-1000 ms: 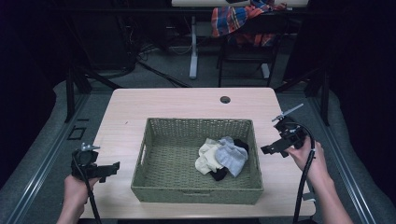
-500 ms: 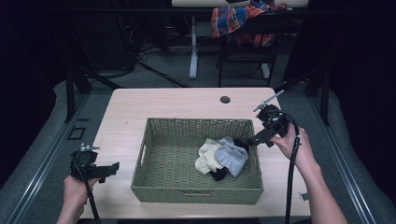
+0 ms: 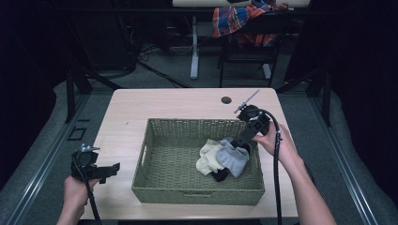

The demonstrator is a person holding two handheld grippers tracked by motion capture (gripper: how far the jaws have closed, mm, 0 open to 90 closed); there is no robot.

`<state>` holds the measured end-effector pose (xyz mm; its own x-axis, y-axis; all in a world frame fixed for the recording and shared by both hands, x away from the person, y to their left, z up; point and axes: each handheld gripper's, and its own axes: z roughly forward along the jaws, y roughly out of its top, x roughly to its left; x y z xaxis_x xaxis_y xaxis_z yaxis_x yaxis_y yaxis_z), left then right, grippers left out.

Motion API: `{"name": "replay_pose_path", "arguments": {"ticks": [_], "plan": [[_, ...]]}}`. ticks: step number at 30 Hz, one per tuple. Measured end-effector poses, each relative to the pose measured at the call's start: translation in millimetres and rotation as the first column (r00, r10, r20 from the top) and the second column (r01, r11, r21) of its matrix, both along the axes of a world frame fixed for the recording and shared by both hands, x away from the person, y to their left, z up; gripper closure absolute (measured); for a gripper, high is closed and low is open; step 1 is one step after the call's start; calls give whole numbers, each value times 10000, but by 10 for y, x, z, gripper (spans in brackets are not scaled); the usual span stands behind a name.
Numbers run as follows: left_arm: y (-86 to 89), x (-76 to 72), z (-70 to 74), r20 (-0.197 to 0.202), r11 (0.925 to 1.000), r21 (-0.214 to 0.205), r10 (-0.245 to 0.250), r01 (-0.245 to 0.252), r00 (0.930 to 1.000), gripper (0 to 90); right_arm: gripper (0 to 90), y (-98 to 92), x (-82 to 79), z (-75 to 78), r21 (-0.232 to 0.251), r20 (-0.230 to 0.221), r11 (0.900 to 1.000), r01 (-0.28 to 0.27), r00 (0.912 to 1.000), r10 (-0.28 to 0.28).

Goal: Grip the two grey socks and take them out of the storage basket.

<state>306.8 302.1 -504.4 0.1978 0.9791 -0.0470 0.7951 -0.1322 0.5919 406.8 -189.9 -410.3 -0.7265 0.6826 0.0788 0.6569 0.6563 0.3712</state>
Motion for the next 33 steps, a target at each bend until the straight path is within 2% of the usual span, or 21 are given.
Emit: {"name": "replay_pose_path", "arguments": {"ticks": [1,3,6,8,12,14,16,19,24,27,30,33], "plan": [[1,0,0,4,10000,-7,0,0,10000,35,5,44,-8,-25,-119,-12,9999,-81,10000,81],[5,1,4,-23,10000,-17,-10,10,10000,35,96,96,-17,-66,-176,-55,9995,-263,9996,262],[-2,2,5,32,10000,-16,-15,15,10000,35,142,160,-31,-132,-516,-186,9978,-427,9990,418],[-8,3,7,32,10000,-20,-35,35,10000,35,165,185,-48,-185,-688,-212,9969,-374,9991,360],[-17,7,8,9,10000,-47,-52,52,10000,35,282,195,-73,-260,-994,-310,9945,-342,9990,312],[-19,9,6,30,10000,-48,-58,58,10000,35,376,195,-71,-289,-1276,-468,9906,-491,9980,434],[-23,12,6,25,10000,-23,-97,97,10000,35,409,203,-71,-346,-1232,-693,9910,-527,9966,444],[-26,14,5,30,9999,-23,-123,123,9999,35,465,205,-37,-413,-1623,-826,9857,-447,9961,316],[-18,14,5,32,10000,-15,-96,96,9999,35,513,229,-20,-467,-1846,-904,9821,-366,9957,201],[-26,12,7,33,9999,-5,-119,119,9999,35,559,263,-19,-513,-2020,-944,9779,-541,9949,355],[-28,11,7,39,9999,-8,-127,127,9999,35,577,297,-23,-544,-2332,-988,9705,-618,9943,396],[-25,14,6,26,9999,-5,-123,123,9999,35,573,305,-10,-572,-2425,-1021,9687,-538,9943,297]]}}
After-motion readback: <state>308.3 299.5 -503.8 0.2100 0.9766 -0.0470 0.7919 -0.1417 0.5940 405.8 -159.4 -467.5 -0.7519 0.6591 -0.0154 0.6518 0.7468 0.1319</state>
